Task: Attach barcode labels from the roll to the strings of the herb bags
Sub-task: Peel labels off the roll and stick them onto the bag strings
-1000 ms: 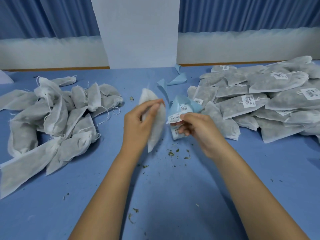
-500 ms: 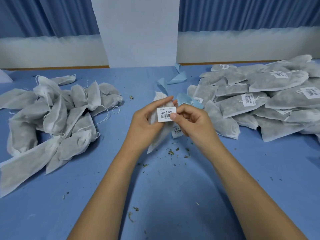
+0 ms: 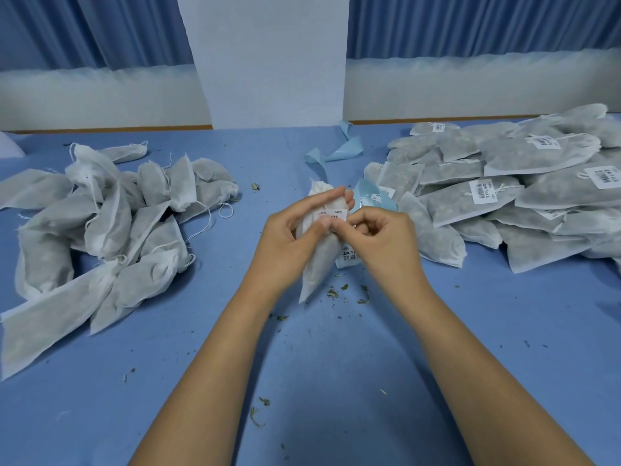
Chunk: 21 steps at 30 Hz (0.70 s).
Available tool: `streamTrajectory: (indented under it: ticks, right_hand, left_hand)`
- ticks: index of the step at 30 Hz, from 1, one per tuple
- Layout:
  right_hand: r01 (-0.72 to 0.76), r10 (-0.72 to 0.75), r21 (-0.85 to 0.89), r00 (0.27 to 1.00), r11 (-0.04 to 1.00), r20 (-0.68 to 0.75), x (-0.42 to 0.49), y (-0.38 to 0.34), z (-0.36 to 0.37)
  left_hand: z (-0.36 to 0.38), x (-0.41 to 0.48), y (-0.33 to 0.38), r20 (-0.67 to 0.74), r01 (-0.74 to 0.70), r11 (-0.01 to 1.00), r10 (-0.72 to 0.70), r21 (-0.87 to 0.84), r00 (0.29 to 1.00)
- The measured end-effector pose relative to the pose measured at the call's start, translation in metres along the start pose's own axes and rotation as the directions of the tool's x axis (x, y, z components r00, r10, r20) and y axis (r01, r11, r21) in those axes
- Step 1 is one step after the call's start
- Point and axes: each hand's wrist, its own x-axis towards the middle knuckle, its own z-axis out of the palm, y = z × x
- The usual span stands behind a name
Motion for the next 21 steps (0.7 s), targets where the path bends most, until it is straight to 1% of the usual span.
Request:
streamTrajectory:
  ticks: [3, 4, 5, 6, 8, 9, 10, 12, 14, 15, 17, 21]
  right_hand:
    - [-0.068, 0.042, -0.207, 0.991, 0.976, -0.127, 0.000, 0.002, -0.003]
    - [-0.065, 0.035, -0.205, 0.989, 0.977, -0.147, 0.001, 0.001, -0.005]
    - [-0.044, 0.026, -0.135, 0.992, 0.990, -0.127, 0.002, -0.001, -0.006]
    - [-0.013, 0.011, -0.029, 0.997, 0.999, -0.075, 0.003, -0.003, -0.007]
    - [0.014, -0.020, 0.146, 0.999, 0.989, 0.039, 0.003, -0.009, -0.007]
    - [0.010, -0.021, 0.201, 0.998, 0.980, 0.054, 0.002, -0.011, -0.007]
    - [-0.002, -0.007, 0.241, 0.999, 0.971, 0.036, 0.002, -0.012, -0.008]
    - [-0.035, 0.045, 0.292, 0.999, 0.956, -0.028, 0.002, -0.014, -0.011]
    - [-0.052, 0.077, 0.321, 0.995, 0.946, -0.064, 0.002, -0.017, -0.016]
    - [-0.055, 0.084, 0.332, 0.994, 0.942, -0.076, 0.002, -0.019, -0.020]
    - [-0.052, 0.088, 0.345, 0.992, 0.937, -0.089, 0.001, -0.022, -0.026]
    - [-0.036, 0.101, 0.359, 0.981, 0.932, -0.163, -0.003, -0.024, -0.051]
  left_hand:
    - [0.000, 0.001, -0.002, -0.016, 0.000, 1.000, 0.000, -0.005, 1.000]
    - [-0.001, 0.001, -0.002, -0.017, -0.006, 1.000, 0.005, -0.016, 1.000]
    - [-0.002, 0.001, -0.001, -0.016, -0.017, 0.999, 0.016, -0.034, 1.000]
    - [-0.001, 0.002, 0.000, -0.011, -0.033, 0.998, 0.032, -0.054, 0.999]
    - [0.001, 0.003, 0.004, 0.010, -0.069, 0.994, 0.070, -0.085, 0.998]
    - [0.003, 0.004, 0.006, 0.003, -0.077, 0.994, 0.078, -0.075, 0.997]
    - [0.005, 0.006, 0.008, -0.031, -0.071, 0.997, 0.070, -0.037, 0.997]
    - [0.009, 0.011, 0.009, -0.177, 0.005, 0.998, 0.007, 0.064, 0.984]
    - [0.014, 0.017, 0.009, -0.304, 0.108, 0.991, -0.079, 0.079, 0.949]
    - [0.017, 0.020, 0.010, -0.326, 0.131, 0.988, -0.100, 0.075, 0.940]
    - [0.026, 0.024, 0.015, -0.319, 0.131, 0.987, -0.096, 0.092, 0.943]
    - [0.055, 0.030, 0.025, -0.236, 0.102, 0.990, -0.076, 0.101, 0.969]
